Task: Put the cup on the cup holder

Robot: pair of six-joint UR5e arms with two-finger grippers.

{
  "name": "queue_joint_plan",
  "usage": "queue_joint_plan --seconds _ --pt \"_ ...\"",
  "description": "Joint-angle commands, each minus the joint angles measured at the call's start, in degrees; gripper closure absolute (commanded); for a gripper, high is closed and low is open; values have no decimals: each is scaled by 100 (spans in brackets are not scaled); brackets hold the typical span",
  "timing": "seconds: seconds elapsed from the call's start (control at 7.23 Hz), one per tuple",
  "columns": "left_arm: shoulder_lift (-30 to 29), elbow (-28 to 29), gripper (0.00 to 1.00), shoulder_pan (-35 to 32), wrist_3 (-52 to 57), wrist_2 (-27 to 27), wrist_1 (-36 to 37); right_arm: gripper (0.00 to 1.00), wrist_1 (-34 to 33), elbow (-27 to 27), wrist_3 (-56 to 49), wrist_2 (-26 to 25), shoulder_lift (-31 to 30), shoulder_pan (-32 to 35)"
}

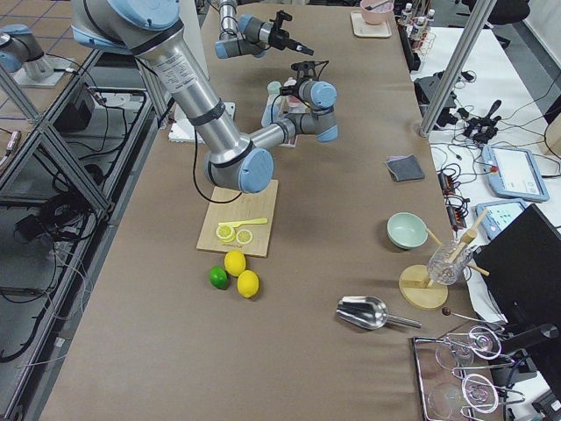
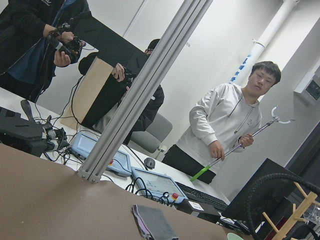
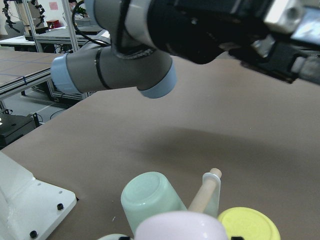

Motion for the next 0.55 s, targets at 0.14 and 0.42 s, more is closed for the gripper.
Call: queue_joint_plan --seconds 0.14,0.42 --pt "15 76 2 -826 29 -920 -22 70 20 -1 -8 8 -59 -130" --pt "130 102 2 -1064 20 -930 -13 63 47 -1 1 34 -86 -122"
